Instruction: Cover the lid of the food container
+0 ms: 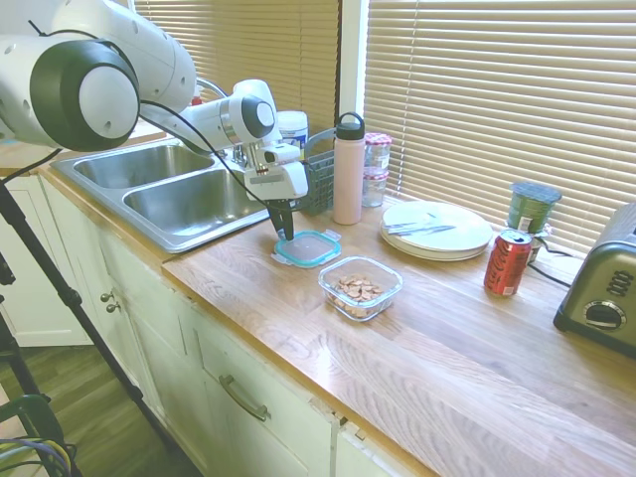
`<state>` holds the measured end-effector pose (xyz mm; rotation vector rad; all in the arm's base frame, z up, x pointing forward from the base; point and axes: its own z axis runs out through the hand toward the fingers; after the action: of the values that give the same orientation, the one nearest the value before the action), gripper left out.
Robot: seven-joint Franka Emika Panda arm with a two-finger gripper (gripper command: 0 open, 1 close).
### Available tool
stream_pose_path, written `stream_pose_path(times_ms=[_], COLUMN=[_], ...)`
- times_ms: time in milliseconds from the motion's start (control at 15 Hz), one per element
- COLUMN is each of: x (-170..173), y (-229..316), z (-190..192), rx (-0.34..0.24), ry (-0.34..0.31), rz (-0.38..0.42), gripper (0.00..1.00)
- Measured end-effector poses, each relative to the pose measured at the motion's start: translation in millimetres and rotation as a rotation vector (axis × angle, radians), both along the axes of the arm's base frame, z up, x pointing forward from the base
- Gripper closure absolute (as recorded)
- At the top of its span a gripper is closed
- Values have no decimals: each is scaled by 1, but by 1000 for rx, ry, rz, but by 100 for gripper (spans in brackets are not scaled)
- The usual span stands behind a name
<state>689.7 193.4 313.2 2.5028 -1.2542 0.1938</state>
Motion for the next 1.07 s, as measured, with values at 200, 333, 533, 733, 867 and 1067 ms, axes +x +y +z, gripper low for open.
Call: stream_pose_path(times_ms=[200,333,533,733,867,1067], x=[0,0,0,0,-1,-8], y=[0,0,0,0,0,1], z=[0,1,1,6,19,46], rx=[-2,-2,-2,5,13,30], ry=[0,0,-1,-8,-24,-49], rz=[0,0,0,-1,-2,0], gripper=[100,100,100,100,100,100])
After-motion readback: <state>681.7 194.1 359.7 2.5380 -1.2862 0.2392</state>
